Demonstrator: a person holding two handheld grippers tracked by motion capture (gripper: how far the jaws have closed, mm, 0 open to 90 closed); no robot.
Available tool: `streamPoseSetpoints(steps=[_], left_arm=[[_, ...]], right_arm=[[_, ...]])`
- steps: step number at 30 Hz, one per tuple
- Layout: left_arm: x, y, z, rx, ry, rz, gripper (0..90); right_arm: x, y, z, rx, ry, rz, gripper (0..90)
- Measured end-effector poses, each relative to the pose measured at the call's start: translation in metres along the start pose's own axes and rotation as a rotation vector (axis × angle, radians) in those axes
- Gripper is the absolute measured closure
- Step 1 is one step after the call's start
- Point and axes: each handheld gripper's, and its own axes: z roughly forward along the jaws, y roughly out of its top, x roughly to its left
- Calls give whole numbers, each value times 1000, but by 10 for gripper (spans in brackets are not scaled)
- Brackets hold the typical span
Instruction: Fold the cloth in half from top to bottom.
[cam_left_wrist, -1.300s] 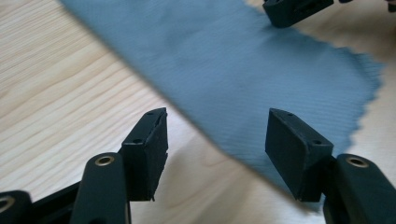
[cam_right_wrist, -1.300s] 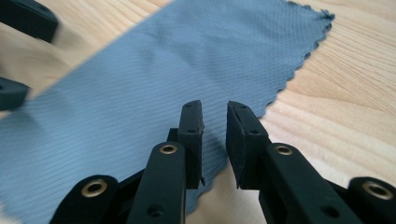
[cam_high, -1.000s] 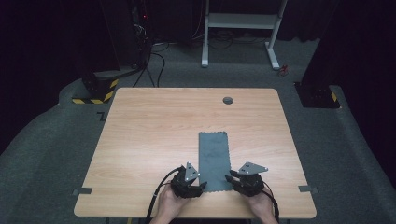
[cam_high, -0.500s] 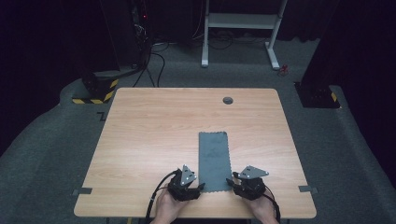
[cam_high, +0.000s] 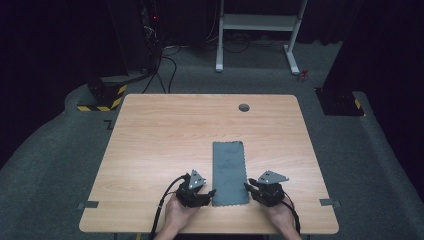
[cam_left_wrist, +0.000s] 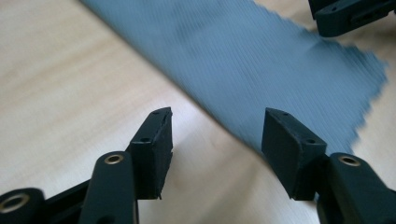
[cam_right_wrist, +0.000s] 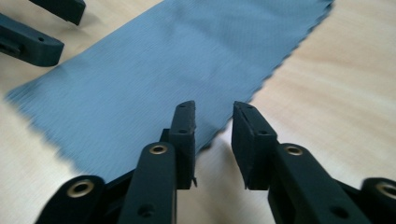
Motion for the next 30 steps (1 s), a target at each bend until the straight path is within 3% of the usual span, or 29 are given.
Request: streamPoseSetpoints(steps=[3,7,12,18,20,26,30], left_arm=[[11,18,10,-2,-4,12,461],[20,37,25,-3,-12,11,479],[30,54,49,40,3,19,492],[49,63,68,85,35,-13,498],[56,62,70,76,51,-34,504],[75,62,71,57,103,-109,507],[81,74,79,113,124,-94,492]], right_arm=[[-9,12,8,-6,8,34,745],[-16,27,21,-12,2,24,772],[-25,44,38,-3,-10,38,795],[-35,58,59,34,-24,59,800],[-39,59,65,47,-35,55,799],[-56,66,75,66,-86,106,779],[-64,75,81,73,-123,130,754]])
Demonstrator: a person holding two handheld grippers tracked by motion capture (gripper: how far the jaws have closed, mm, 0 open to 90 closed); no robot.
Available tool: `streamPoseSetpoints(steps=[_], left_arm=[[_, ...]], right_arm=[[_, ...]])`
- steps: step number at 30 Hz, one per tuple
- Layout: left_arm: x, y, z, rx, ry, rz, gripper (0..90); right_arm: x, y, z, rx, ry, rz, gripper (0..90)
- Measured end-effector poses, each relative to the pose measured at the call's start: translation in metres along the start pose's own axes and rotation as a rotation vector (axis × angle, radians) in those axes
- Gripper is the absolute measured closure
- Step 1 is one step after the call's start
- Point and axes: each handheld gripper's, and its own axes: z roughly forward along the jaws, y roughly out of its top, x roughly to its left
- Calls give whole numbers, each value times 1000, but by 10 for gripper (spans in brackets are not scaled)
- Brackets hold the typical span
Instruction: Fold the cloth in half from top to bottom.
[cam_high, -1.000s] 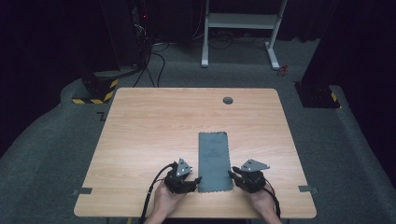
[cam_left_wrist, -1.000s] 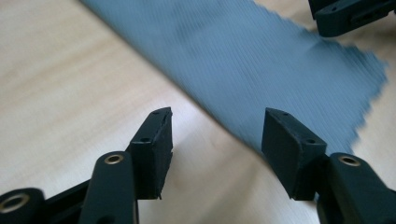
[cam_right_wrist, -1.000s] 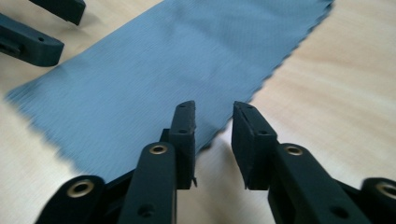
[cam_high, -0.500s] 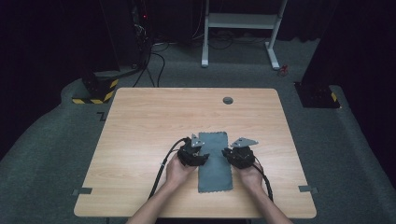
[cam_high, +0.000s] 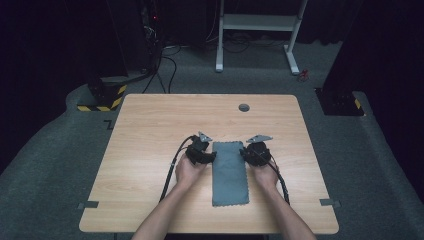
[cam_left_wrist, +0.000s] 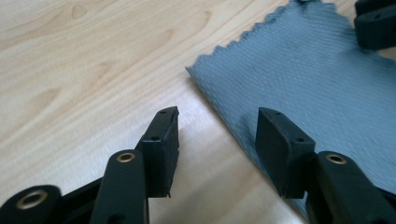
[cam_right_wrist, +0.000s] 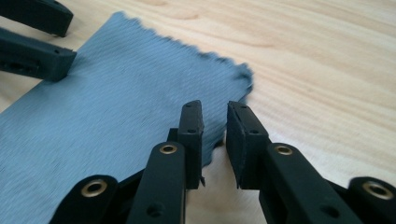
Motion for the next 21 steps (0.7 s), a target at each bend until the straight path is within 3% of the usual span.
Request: streamPoseSetpoints(steps=[3,6,12,16,21], left_arm=[[5,6,5,4,9,-37,487],[8,10,8,9,19,-48,487],[9,18,14,27,36,-55,487],[9,22,17,27,40,-58,496],[8,26,18,46,41,-51,515]], right_arm=[[-3,4,2,-16,-20,10,741],[-6,7,7,2,-29,27,720],[-11,12,15,-13,-44,69,701],[-14,16,19,11,-40,87,686],[-13,21,26,12,-53,65,692]])
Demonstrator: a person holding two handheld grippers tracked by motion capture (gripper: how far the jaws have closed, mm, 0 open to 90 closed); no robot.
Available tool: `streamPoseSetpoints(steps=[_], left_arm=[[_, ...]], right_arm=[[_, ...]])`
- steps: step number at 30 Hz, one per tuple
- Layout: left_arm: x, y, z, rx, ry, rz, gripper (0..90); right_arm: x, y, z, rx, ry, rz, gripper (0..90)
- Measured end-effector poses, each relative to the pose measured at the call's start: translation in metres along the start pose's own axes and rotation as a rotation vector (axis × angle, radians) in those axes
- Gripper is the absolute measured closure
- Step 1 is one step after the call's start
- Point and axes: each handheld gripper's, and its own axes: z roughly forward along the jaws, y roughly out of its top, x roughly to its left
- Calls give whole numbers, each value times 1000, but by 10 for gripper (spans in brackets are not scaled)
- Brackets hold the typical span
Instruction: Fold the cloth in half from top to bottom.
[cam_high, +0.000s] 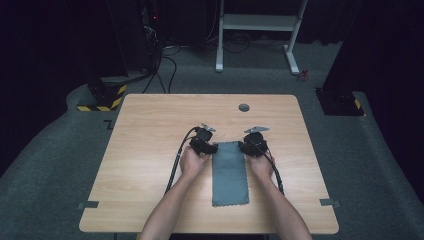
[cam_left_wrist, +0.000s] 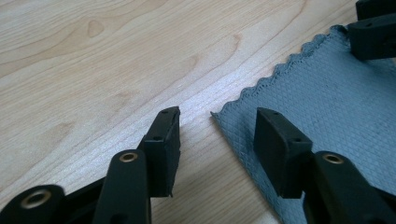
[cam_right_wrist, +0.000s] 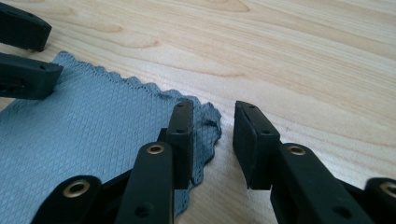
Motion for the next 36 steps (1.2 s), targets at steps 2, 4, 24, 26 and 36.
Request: streamPoseSetpoints(steps=[2,4,24,26,36], left_arm=[[-1,0,1,-6,-5,6,551],[-2,0,1,-8,-17,7,595],[9,5,-1,-21,-147,-45,888],[10,7,-4,-38,-147,-40,888],[14,25,-15,-81,-162,-16,889]], right_arm=[[0,3,1,13,6,-9,715],[0,6,1,33,21,-20,756],[-1,10,-4,39,68,-34,885],[-2,12,-8,26,74,-28,885],[-10,21,-25,-26,86,-6,886]])
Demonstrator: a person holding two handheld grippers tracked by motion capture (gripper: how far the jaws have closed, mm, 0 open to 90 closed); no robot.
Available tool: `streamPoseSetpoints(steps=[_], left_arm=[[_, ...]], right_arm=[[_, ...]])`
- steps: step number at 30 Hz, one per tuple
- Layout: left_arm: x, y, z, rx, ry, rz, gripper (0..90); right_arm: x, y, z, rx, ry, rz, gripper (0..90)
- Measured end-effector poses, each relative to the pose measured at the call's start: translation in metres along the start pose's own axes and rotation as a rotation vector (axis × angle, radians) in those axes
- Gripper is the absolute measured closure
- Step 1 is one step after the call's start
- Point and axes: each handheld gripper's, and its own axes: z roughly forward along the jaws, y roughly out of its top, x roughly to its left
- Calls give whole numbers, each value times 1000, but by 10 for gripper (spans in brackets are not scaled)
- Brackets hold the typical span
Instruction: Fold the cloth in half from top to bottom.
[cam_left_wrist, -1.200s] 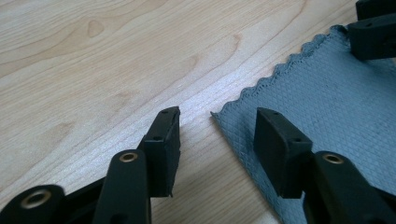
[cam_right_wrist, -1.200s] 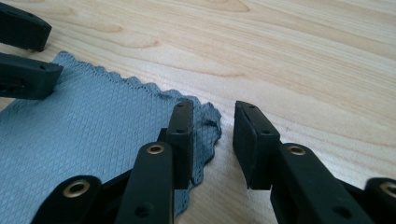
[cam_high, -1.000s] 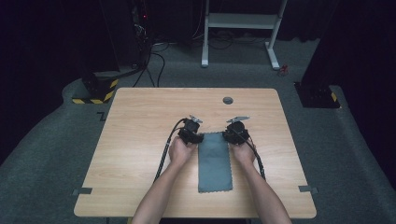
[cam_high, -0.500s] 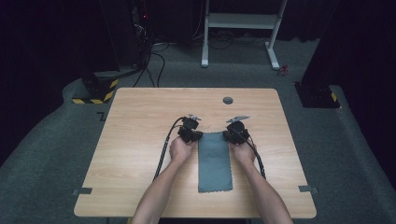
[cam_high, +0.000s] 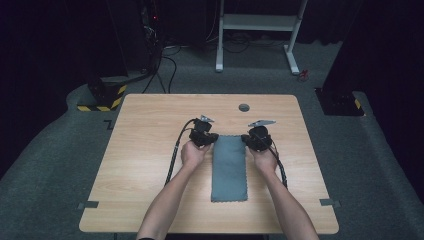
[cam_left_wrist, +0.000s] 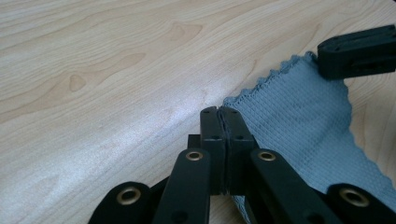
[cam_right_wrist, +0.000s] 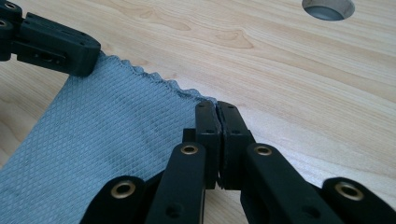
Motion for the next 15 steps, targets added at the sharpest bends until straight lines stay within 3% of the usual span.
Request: streamPoseSetpoints(steps=[2,7,15], left_arm=[[-1,5,-2,-3,19,25,889],[0,14,-10,-39,15,7,889],[-7,7,-16,-20,0,34,887]], right_arm=[[1,6,-3,-8,-6,-8,886],[2,14,-10,-28,-13,-20,886],[5,9,-17,-41,11,-31,886]])
